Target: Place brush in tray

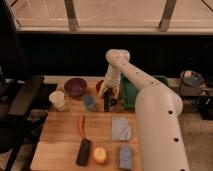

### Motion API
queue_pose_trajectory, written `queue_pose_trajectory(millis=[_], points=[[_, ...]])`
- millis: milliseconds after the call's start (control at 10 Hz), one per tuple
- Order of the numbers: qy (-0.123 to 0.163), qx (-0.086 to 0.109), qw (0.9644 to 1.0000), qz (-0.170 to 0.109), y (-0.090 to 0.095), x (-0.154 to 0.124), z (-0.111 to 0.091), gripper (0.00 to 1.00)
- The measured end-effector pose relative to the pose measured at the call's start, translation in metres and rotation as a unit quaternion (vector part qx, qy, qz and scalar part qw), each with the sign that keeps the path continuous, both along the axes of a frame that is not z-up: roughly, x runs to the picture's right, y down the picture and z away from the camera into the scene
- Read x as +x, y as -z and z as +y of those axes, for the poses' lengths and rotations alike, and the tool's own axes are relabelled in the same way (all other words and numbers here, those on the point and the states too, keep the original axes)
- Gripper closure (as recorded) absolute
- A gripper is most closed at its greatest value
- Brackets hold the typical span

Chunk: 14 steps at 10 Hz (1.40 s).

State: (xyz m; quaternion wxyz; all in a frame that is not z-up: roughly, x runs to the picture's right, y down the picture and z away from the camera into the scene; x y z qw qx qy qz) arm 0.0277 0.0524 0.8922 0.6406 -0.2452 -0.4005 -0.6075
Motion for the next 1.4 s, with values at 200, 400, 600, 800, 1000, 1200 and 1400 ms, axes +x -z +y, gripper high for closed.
queue_pose_trajectory(millis=[200, 400, 600, 800, 1000, 1200, 1400], points=[[0.000, 0.003, 1.0000, 0.004, 0.000, 0.000, 0.000, 0.59], [0.000, 0.003, 1.0000, 0.003, -0.001, 0.000, 0.001, 0.81], [-0.001, 0.015, 0.9998, 0.011, 0.001, 0.000, -0.002, 0.99], [-0.012, 0.048, 0.9984, 0.029, 0.008, 0.004, -0.016, 1.00], [-0.023, 0.094, 0.9943, 0.046, 0.025, 0.005, -0.043, 1.00], [-0.040, 0.141, 0.9870, 0.067, 0.046, 0.013, -0.074, 1.00], [-0.069, 0.182, 0.9764, 0.093, 0.067, 0.029, -0.104, 1.00]])
